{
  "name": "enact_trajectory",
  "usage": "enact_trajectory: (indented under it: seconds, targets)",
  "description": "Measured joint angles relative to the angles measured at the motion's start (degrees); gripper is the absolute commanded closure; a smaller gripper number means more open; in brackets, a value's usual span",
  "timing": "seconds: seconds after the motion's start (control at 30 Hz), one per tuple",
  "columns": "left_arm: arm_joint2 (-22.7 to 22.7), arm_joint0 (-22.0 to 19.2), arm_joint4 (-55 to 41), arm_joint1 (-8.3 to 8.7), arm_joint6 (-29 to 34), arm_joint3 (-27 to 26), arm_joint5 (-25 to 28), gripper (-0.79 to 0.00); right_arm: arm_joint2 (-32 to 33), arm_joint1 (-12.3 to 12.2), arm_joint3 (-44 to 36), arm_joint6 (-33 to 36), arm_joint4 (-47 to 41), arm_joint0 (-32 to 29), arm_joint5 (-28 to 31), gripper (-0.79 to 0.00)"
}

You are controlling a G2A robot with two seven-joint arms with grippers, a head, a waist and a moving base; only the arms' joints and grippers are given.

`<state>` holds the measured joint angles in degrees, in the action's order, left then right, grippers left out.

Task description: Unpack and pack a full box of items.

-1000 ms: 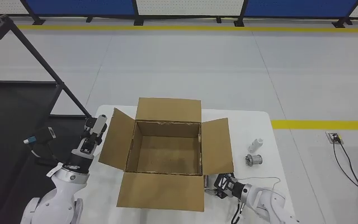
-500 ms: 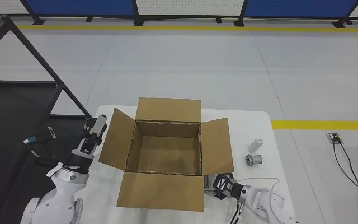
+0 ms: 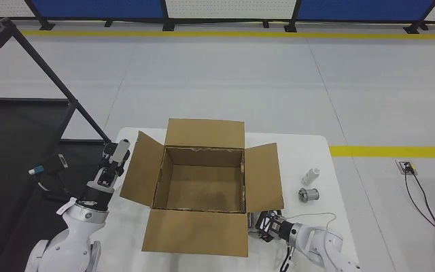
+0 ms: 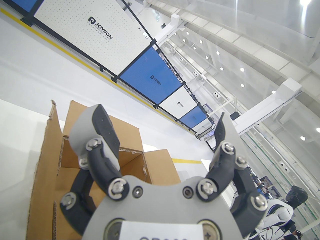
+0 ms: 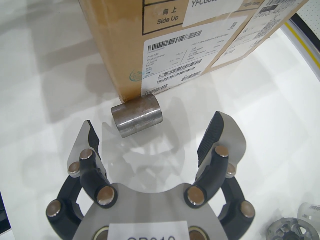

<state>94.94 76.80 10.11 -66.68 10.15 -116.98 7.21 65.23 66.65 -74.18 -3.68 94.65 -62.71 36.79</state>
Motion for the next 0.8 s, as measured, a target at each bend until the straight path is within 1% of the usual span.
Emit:
enact_trajectory:
  seconds: [0.47,0.5,0.57,0.6,0.67,0.7,0.73,0.8]
  targets:
    - [0.0,0.0,0.0,0.00,0.0,0.0,0.0,-0.785,-3.0,0.6,6.0,-3.2,2.0,4.7,0.5,-0.785]
    - [0.0,0.0,0.0,0.00,0.0,0.0,0.0,-0.785,-3.2,0.6,6.5,-3.5,2.0,5.0,0.5,-0.720]
    - [0.0,0.0,0.0,0.00,0.0,0.0,0.0,-0.785,-3.7,0.8,7.6,-3.9,2.0,5.7,0.5,-0.431]
    - [0.0,0.0,0.0,0.00,0.0,0.0,0.0,-0.785,-3.9,0.8,8.1,-4.1,2.0,6.0,0.6,-0.372]
    - [0.0,0.0,0.0,0.00,0.0,0.0,0.0,-0.785,-4.4,0.9,9.1,-4.4,1.9,6.7,0.8,-0.345]
    - [0.0,0.0,0.0,0.00,0.0,0.0,0.0,-0.785,-4.5,1.0,9.5,-4.5,1.9,7.0,0.9,-0.308]
    - [0.0,0.0,0.0,0.00,0.0,0.0,0.0,-0.785,-4.7,1.1,9.9,-4.7,1.8,7.3,1.0,-0.292]
    - [0.0,0.0,0.0,0.00,0.0,0.0,0.0,-0.785,-5.0,1.1,10.4,-5.0,1.8,7.6,1.1,-0.231]
